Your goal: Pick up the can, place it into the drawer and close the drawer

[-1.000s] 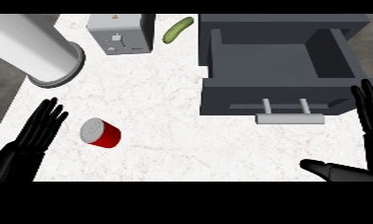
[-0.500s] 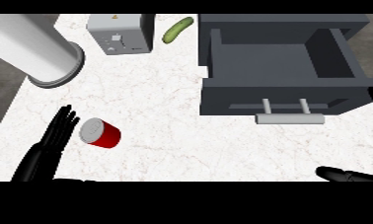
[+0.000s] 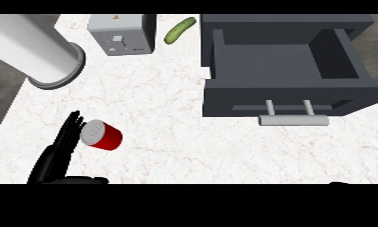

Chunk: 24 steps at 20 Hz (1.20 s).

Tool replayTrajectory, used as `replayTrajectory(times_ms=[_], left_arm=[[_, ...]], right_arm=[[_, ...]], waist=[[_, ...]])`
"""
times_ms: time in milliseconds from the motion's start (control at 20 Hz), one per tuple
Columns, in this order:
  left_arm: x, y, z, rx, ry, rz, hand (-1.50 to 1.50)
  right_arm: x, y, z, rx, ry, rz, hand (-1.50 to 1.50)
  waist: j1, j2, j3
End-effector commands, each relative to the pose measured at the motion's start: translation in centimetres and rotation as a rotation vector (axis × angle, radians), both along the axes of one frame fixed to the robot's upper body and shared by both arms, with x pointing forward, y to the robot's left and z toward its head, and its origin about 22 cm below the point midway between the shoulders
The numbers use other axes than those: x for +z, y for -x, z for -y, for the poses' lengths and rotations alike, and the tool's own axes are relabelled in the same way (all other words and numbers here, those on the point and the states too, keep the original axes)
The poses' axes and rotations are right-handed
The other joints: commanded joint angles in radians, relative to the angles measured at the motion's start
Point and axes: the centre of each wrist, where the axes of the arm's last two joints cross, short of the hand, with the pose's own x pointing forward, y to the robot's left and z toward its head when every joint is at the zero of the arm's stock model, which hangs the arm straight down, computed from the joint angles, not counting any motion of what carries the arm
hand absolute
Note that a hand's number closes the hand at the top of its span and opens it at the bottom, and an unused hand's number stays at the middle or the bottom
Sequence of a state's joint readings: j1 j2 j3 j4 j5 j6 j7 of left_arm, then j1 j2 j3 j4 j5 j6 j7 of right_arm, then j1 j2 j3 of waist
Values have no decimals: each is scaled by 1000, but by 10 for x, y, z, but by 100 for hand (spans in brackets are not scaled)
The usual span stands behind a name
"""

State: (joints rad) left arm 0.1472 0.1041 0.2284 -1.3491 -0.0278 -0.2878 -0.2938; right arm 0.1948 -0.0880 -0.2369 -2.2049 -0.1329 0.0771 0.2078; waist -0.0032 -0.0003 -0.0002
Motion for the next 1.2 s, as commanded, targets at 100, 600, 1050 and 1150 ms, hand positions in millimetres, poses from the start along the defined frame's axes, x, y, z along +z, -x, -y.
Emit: replayTrajectory(times_ms=[100, 600, 1050, 1150], left_arm=[[-31, -7, -6, 3, -6, -28, -150], [-61, -33, 17, 49, 9, -44, -150], [-60, -69, -7, -13, 30, -21, -150], [-61, -69, 0, -67, 29, -5, -150]], right_arm=[[18, 23, -4, -7, 0, 14, -150], [-4, -3, 9, 7, 31, 2, -150], [23, -15, 14, -8, 35, 4, -150], [23, -14, 13, -8, 35, 5, -150]], waist=[[-4, 0, 0], [-1, 1, 0], [-4, 3, -1], [-3, 2, 0]])
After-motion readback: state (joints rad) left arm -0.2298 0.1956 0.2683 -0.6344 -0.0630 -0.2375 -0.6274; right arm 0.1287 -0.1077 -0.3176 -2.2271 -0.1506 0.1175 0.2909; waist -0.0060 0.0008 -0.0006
